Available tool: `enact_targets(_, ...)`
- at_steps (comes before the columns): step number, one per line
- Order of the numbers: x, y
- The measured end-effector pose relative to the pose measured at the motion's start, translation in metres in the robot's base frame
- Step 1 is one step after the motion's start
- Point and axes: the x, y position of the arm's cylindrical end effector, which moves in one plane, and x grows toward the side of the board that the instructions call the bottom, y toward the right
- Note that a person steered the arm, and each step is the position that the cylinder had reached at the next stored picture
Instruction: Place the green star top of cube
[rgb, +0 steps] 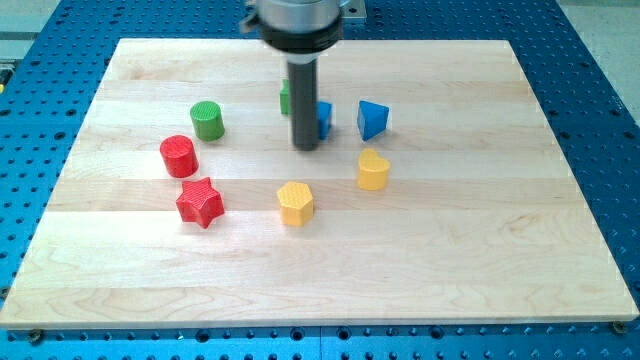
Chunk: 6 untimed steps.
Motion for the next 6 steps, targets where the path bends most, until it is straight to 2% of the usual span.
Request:
enact_targets(1,-0.010,-0.035)
enact_targets(2,-0.040,-0.050)
enact_targets(3,-0.063,-0.001)
enact_targets(6,-0.033,-0.008)
